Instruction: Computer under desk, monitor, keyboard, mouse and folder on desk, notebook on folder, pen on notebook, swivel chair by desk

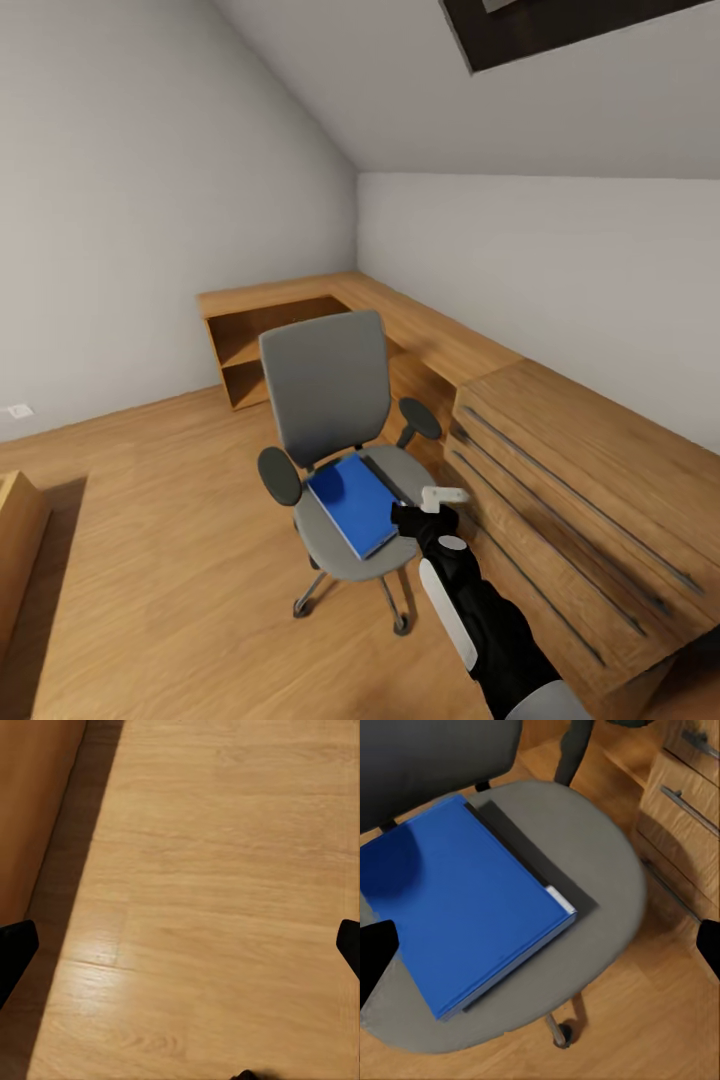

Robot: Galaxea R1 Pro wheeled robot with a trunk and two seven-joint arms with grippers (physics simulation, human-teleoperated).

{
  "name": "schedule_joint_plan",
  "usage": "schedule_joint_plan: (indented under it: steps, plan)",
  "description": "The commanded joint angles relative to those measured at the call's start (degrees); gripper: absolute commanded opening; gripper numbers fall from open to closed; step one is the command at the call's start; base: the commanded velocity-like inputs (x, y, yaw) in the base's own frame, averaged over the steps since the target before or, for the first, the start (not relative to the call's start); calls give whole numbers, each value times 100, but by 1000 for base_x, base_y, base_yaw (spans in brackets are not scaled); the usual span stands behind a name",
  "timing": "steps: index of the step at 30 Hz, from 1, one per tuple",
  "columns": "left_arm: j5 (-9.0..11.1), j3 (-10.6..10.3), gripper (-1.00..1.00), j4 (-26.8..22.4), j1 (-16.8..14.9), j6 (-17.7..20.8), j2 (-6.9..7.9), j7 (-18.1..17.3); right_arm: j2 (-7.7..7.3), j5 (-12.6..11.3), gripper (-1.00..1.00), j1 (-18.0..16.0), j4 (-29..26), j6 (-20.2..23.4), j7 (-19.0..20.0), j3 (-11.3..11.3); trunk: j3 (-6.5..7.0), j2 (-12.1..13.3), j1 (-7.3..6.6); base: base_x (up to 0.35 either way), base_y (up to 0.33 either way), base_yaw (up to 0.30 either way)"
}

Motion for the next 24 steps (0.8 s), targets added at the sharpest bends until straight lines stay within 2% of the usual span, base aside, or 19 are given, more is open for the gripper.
schedule_joint_plan:
  steps: [1,5,6,9,14,24]
  plan:
    - [45,-17,100,-6,2,-16,2,9,-2,-57,100,-5,-6,14,-53,20,-10,-3,4,314,99,245]
    - [34,-50,100,-21,2,-12,-3,7,-2,-66,100,-5,-9,14,-49,18,-31,-3,4,314,87,239]
    - [28,-526,100,-37,2,-15,-5,21,-13,-80,100,-5,-49,21,-9,1,-33,-3,4,318,13,60]
    - [30,-847,100,-44,2,-16,-3,40,-26,-86,100,-5,-102,24,-6,-7,-35,-3,4,319,7,33]
    - [30,-988,100,-78,2,-16,1,27,-35,-81,100,-5,-137,30,-5,-12,-36,-3,4,321,20,9]
    - [38,-1049,100,-167,2,31,-1,6,-58,-77,100,-5,-136,32,54,-17,-37,-3,4,321,119,1]
